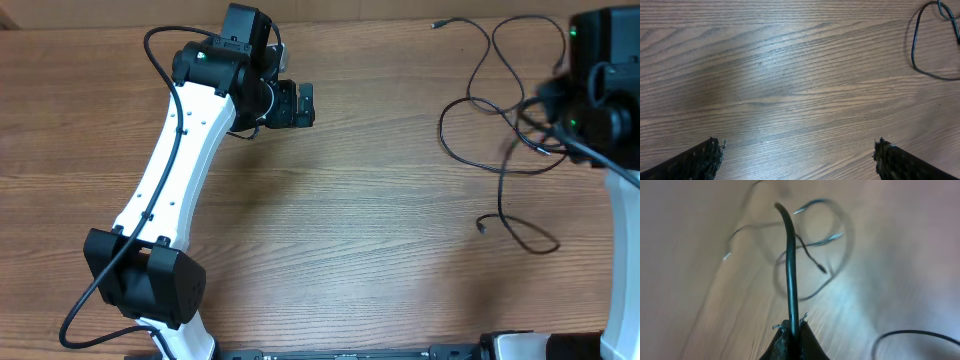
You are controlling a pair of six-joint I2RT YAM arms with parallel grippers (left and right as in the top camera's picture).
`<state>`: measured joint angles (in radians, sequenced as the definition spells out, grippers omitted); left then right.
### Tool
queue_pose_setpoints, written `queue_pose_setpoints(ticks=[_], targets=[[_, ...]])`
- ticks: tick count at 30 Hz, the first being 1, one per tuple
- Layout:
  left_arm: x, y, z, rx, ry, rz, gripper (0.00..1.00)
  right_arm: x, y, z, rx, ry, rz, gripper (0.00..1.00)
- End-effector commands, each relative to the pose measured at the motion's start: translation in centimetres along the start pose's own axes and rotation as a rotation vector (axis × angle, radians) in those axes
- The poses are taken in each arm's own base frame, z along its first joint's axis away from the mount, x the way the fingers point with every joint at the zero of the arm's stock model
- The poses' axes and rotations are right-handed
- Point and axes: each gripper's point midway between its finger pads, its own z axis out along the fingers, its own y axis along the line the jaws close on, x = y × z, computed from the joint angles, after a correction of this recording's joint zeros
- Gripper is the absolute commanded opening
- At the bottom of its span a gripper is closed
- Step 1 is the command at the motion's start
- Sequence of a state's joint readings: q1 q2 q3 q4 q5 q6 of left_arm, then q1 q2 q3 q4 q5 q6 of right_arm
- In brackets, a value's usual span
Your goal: Untangle cables
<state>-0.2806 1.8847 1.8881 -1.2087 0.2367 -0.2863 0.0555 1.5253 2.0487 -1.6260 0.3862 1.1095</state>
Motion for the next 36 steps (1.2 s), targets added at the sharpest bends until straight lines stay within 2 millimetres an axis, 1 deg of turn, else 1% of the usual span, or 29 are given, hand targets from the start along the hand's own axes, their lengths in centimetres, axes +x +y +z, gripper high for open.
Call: queue_pose_setpoints(ticks=[1,6,11,14,18,21,26,28,31,36], targets=[[-0.7,-0.1,-0.8,-0.003,-0.033,-0.003,0.99,-3.0,-3.2,-0.2,0.106,-0.122,0.267,0.05],[-0.7,-0.1,-0.8,-0.003,-0.034,-0.003,0.99,-4.9,-5.1,0.4,0.163,-0.165,0.316,0.04],[-0.6,-0.1,-0.8,-0.003,-0.032,-0.004,1.00,-8.5,-7.8,0.1,0.246,-0.328,0.409,0.04],[-0.7,-0.1,-0.8,-0.003,-0.033,-0.004,1.00,-10.2,-9.5,0.0,0.296,-0.393,0.457,0.04],[-0.7,-0.1,-0.8,-0.003,-0.033,-0.004,1.00,-11.4,-11.3,0.6,0.356,-0.410,0.506,0.04],[-0.6,-0.1,-0.8,-0.003,-0.031,-0.004,0.99,-12.0,-12.4,1.7,0.407,-0.412,0.528,0.04],[-0.6,-0.1,-0.8,-0.004,-0.029,-0.004,1.00,-12.6,-14.4,4.1,0.504,-0.403,0.553,0.04],[-0.5,-0.1,-0.8,-0.004,-0.028,-0.004,1.00,-12.5,-15.1,5.3,0.548,-0.383,0.555,0.04],[-0.6,-0.1,-0.8,-0.003,-0.031,-0.004,1.00,-11.3,-15.7,7.2,0.595,-0.307,0.550,0.04],[-0.6,-0.1,-0.8,-0.003,-0.032,-0.003,1.00,-8.6,-15.5,9.8,0.626,-0.146,0.540,0.04]])
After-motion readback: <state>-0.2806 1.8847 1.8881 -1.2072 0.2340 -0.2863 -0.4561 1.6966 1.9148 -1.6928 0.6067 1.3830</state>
